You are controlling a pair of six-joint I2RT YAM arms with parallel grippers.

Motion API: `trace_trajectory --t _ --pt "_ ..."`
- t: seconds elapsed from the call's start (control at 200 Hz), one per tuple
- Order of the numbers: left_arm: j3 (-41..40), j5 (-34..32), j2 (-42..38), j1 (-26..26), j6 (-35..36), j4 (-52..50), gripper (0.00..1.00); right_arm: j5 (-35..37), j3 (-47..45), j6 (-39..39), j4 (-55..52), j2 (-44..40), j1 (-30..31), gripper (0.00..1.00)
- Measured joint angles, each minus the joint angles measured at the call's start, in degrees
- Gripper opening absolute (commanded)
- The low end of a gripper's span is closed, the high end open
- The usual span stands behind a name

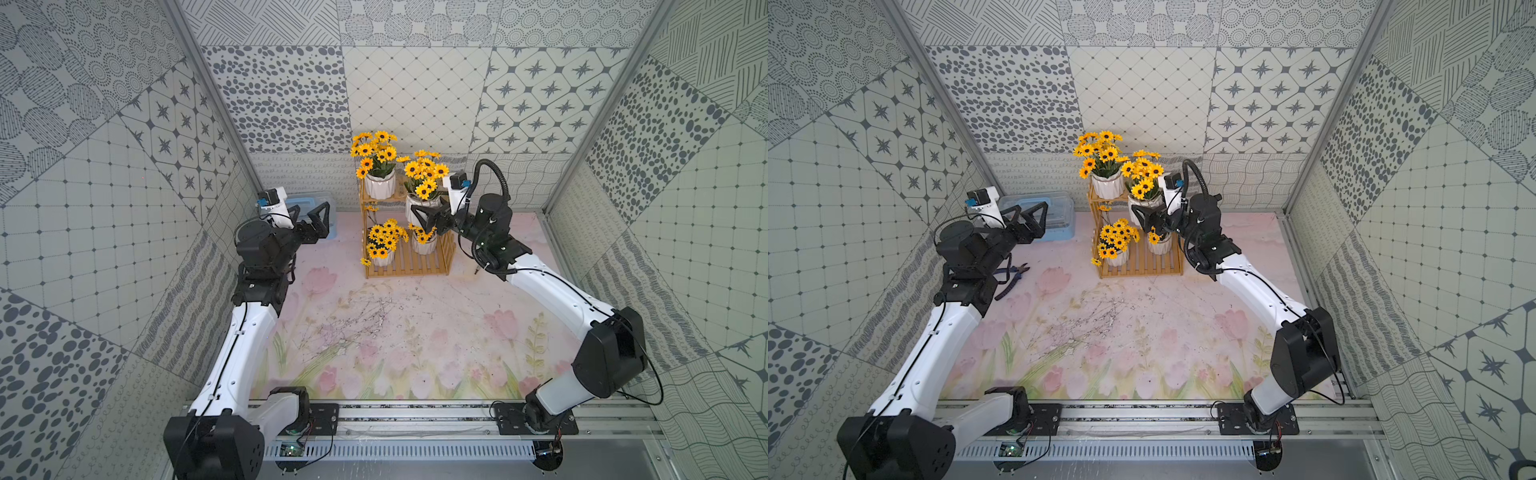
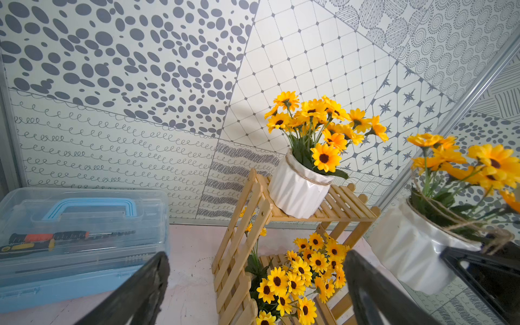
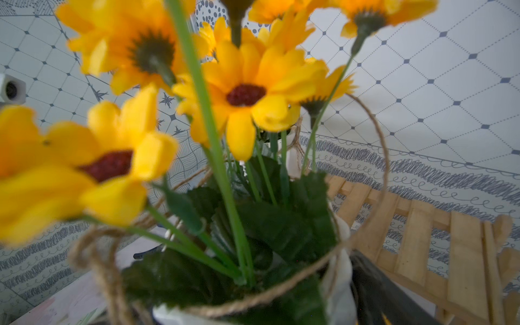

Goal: Take the sunflower pots off the shelves
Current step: Place the sunflower pot at the center of the board.

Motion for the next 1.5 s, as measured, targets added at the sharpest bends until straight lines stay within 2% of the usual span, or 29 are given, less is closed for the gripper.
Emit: trace_trajectory --t 0.8,1.246,1.501 --pt "0.0 -0.1 -0.7 0.0 -0.6 0.0 0.97 4.6 -19.4 2.1 1.1 -9.9 8.9 0.00" --pt "0.0 -0.1 -0.7 0.0 -0.9 0.0 0.97 5.6 -29.8 4.6 4.2 -10.4 11.3 0.00" --pt "0.0 0.1 -0.6 0.0 -1.1 -0.2 0.97 5.5 -35.5 6.3 10.1 -8.2 11.5 0.00"
